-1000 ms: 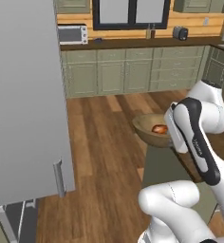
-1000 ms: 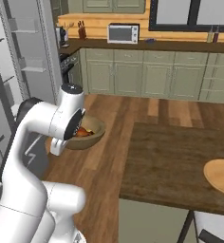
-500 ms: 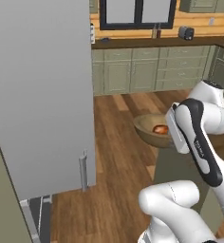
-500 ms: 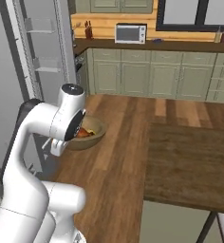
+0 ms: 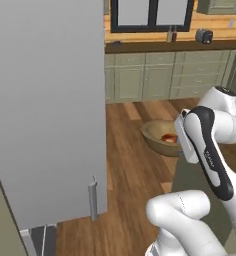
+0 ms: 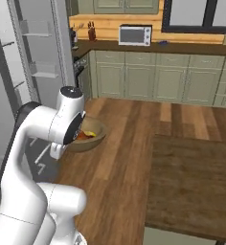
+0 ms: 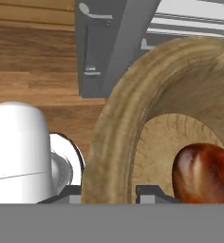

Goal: Pick the chicken drumstick and lemon wedge from their plates and place them in the bowl. Then put the bowl in the fridge.

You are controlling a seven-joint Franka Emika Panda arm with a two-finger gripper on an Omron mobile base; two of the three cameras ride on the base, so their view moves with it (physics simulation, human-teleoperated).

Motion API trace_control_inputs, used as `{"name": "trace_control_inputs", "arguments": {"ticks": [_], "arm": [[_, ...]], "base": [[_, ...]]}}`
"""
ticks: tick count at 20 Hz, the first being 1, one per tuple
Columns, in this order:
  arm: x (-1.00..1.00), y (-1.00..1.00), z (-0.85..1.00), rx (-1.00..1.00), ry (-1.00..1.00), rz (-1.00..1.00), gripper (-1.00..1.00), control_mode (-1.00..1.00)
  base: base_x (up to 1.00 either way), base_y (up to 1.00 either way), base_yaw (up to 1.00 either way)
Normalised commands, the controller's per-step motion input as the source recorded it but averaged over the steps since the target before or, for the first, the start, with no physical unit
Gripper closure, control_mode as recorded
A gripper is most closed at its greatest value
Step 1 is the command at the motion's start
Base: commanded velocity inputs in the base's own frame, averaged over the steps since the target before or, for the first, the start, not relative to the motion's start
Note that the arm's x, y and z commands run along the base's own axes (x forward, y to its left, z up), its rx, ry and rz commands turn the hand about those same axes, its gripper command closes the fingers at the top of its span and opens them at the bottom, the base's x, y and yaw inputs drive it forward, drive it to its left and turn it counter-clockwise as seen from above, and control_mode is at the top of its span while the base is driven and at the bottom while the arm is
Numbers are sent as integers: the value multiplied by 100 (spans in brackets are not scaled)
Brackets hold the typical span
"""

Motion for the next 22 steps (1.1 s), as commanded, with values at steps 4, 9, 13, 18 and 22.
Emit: {"name": "trace_control_inputs", "arguments": {"ticks": [4, 9, 13, 18, 22], "arm": [[0, 0, 0, 0, 0, 0, 100, 100], [0, 0, 0, 0, 0, 0, 100, 100], [0, 0, 0, 0, 0, 0, 100, 100], [0, 0, 0, 0, 0, 0, 100, 100], [0, 0, 0, 0, 0, 0, 100, 100]], "base": [[88, 0, 4], [82, 0, 6], [75, 0, 7], [60, 0, 10], [50, 0, 17]]}}
